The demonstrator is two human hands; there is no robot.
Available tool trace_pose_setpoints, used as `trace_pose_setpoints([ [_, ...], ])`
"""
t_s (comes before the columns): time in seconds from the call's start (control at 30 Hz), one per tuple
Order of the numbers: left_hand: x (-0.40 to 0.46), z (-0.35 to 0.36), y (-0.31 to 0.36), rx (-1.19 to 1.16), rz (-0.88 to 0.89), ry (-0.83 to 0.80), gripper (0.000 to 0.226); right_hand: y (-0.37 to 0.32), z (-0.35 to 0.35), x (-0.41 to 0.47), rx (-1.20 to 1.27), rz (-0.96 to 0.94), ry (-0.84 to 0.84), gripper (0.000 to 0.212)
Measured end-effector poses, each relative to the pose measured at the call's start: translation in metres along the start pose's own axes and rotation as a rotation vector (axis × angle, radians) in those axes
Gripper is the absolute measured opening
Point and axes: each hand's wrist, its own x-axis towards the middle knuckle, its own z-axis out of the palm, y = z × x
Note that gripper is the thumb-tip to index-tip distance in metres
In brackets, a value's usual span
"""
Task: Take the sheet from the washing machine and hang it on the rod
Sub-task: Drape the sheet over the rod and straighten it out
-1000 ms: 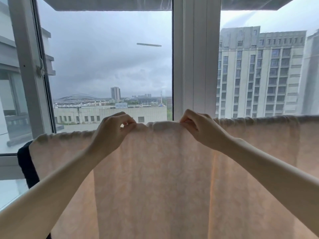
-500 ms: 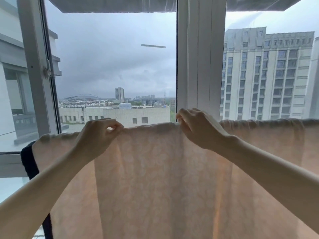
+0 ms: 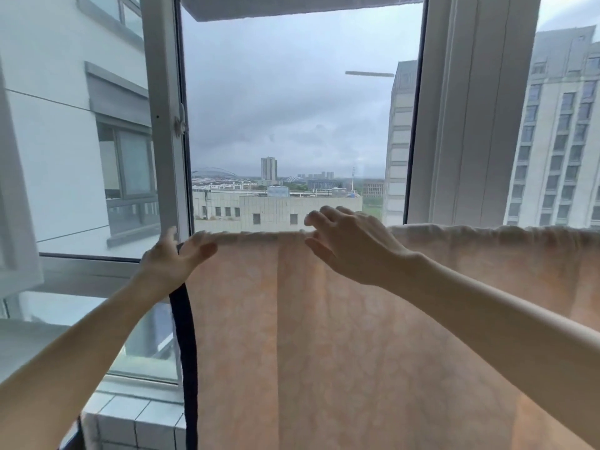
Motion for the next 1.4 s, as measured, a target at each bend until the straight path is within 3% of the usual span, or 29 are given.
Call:
trace_pose_setpoints([
  [0.07, 0.005, -0.009, -0.009, -0.201, -0.092, -0.114, 0.098, -0.012, 0.004, 0.014, 0.042, 0.044, -0.024, 0.038],
  [0.17, 0.012, -0.020, -0.016, -0.519, -0.185, -0.229, 0.059, -0.030, 0.012, 0.032, 0.186, 0.135, -0.099, 0.041],
  [0.27, 0.015, -0.024, -0.018, -0.596, -0.140, -0.215, 0.026, -0.043, 0.018, 0.045, 0.283, 0.168, -0.131, 0.026],
  [0.37, 0.021, -0.025, -0.026, -0.643, -0.114, -0.161, 0.014, -0.049, 0.020, 0.054, 0.289, 0.184, -0.114, 0.012],
  [0.63, 0.032, -0.037, -0.051, -0.713, -0.082, 0.000, 0.011, -0.064, 0.027, 0.076, 0.226, 0.200, -0.069, 0.007],
  [0.8, 0.035, -0.062, -0.067, -0.904, -0.132, 0.064, 0.015, -0.095, 0.038, 0.122, 0.299, 0.207, 0.035, 0.009],
  [0.93, 0.034, -0.070, -0.083, -0.611, 0.037, 0.068, 0.028, -0.125, 0.057, 0.155, 0.311, 0.136, 0.039, 0.011],
  [1.0, 0.033, -0.069, -0.090, -0.397, 0.109, -0.026, 0.039, -0.138, 0.067, 0.158, 0.301, 0.106, -0.013, 0.013],
  [1.07, 0.036, -0.064, -0.095, -0.219, 0.184, -0.161, 0.066, -0.144, 0.074, 0.154, 0.277, 0.080, -0.061, 0.013],
  [1.13, 0.032, -0.056, -0.095, -0.174, 0.194, -0.306, 0.076, -0.141, 0.075, 0.149, 0.278, 0.060, -0.085, 0.013],
  [1.27, 0.019, -0.039, -0.083, -0.247, 0.276, -0.407, 0.054, -0.119, 0.064, 0.138, 0.358, 0.058, -0.137, 0.012],
  [1.4, 0.019, -0.024, -0.065, -0.299, 0.310, -0.294, 0.032, -0.089, 0.052, 0.114, 0.354, 0.139, -0.144, 0.017],
])
